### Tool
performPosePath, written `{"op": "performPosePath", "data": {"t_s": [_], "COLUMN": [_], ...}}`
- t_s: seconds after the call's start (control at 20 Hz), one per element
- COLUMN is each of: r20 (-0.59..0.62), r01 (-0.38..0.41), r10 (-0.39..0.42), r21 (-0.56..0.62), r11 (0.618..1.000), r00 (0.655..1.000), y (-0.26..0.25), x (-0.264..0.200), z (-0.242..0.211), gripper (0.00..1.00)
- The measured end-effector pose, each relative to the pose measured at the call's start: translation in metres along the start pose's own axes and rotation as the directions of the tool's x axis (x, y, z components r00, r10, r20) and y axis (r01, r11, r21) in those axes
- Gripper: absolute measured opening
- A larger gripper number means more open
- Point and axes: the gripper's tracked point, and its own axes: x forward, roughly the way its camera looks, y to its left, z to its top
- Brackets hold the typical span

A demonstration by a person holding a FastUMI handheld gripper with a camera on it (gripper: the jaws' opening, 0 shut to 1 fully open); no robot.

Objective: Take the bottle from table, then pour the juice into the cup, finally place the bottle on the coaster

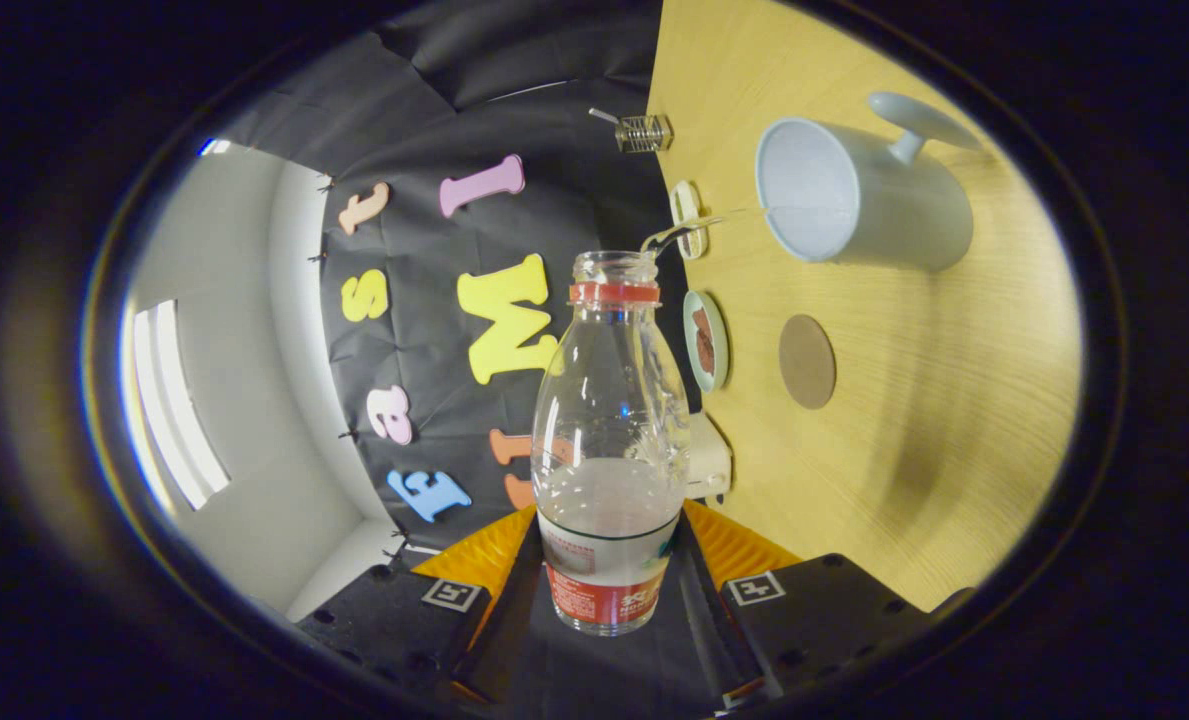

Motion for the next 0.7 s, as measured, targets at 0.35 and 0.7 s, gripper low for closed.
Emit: {"op": "performPosePath", "data": {"t_s": [0.35, 0.7], "r20": [0.001, -0.009], "r01": [-0.006, 0.005], "r10": [0.006, -0.005], "r21": [0.025, 0.042], "r11": [1.0, 0.999], "r00": [1.0, 1.0], "y": [0.0033, 0.0036], "x": [-0.0009, 0.0016], "z": [0.0011, -0.0008], "gripper": [0.74, 0.74]}}
